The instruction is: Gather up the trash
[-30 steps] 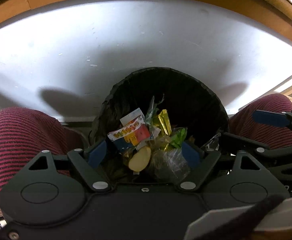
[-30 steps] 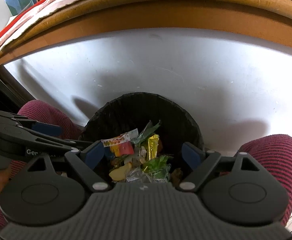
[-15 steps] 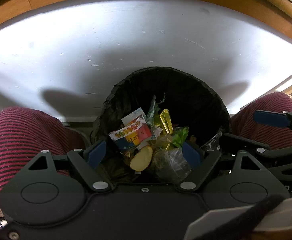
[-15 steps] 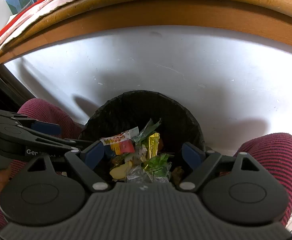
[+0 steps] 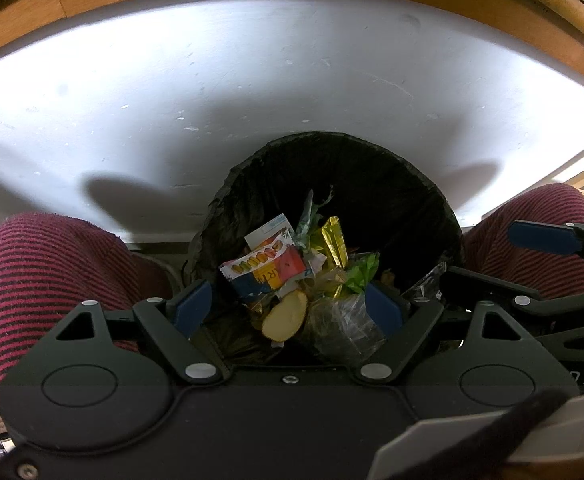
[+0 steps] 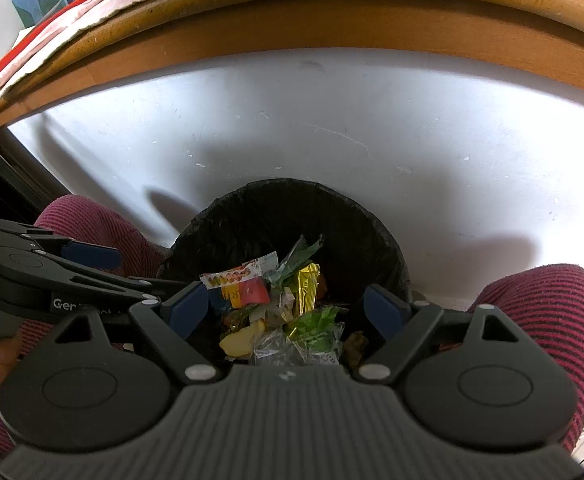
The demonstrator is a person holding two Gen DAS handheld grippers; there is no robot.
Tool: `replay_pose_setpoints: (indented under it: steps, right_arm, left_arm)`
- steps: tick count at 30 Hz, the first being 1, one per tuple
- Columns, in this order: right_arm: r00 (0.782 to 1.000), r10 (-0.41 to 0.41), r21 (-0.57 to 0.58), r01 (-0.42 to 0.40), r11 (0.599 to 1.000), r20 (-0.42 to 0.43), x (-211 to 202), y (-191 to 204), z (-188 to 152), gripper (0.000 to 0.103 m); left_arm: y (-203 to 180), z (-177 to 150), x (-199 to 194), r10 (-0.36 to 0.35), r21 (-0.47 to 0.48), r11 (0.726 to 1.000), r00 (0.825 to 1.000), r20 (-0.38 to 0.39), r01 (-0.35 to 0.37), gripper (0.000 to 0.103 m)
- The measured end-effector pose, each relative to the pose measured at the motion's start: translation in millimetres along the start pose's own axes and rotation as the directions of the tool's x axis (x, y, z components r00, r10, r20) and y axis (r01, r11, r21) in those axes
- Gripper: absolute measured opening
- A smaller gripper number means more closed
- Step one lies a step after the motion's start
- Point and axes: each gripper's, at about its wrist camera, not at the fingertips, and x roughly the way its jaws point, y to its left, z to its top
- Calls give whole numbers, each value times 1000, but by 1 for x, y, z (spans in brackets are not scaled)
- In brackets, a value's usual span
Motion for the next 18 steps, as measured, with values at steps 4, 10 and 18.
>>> replay_pose_setpoints:
  steps: [4,10,18]
  right_arm:
    - [1000,0,0,0,1000,0,0,0,0,91]
    - [1000,0,0,0,1000,0,0,-1,0,91]
    - [1000,3,3,-3,1000,3,0,1,-2,92]
  left_arm:
    - [0,0,0,0,-1,1000,1000,-1,0,83]
    - [1,0,0,-4,-6,1000,1000,-2,4,83]
    - [0,-2,-1,-19,-11,1000,1000,16,19,83]
